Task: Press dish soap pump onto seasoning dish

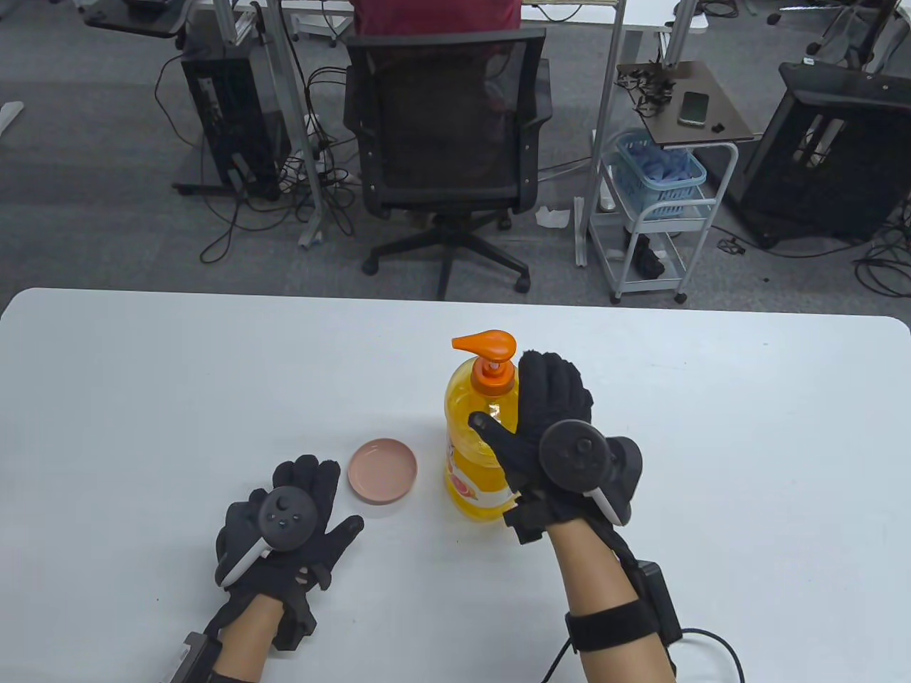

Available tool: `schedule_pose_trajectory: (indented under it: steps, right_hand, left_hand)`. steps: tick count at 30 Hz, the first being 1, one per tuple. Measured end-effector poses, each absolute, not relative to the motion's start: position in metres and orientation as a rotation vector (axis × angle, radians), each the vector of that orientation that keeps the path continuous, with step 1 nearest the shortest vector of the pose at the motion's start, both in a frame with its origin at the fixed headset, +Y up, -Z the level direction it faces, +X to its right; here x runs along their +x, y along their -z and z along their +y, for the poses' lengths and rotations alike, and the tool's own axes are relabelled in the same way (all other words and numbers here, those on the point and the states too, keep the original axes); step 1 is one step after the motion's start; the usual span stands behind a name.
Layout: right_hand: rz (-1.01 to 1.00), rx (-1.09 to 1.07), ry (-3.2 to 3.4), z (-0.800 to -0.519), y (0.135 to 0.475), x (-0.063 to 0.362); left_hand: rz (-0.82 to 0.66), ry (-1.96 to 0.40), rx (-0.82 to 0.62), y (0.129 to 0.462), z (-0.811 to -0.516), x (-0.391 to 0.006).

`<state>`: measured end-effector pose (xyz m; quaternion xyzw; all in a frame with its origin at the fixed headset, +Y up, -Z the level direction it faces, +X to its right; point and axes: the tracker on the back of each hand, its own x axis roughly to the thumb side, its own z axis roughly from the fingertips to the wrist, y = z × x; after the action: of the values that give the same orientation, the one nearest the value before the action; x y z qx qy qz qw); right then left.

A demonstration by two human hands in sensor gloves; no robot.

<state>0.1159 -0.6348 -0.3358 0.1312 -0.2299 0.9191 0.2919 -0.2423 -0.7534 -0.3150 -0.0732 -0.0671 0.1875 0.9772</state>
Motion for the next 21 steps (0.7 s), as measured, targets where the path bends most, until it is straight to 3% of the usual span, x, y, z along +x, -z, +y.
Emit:
schedule_pose_trajectory:
  steps: [6,12,14,21]
  right_hand:
    - [-0.514,0.398,-2.544,-0.693,0.311,0.153]
    - [-0.490,0.400,-2.583,-0.742,0.310,0.154]
    - [-0.381,0.396,-2.632,-0.750,0.310,0.151]
    - [-0.422,0.420,-2.630,-0.746,0.309,0.151]
  left_hand:
    - [-0.138,-0.366,-0.139,0.317,-0.757,-0.241]
    - [-0.132,-0.327,-0.143,0.320,-0.764,-0.239]
    - [-0.135,-0.309,-0.111,0.322,-0.764,-0.237]
    - [-0.061,-0.324,-0.106,0.348,-0.754,-0.240]
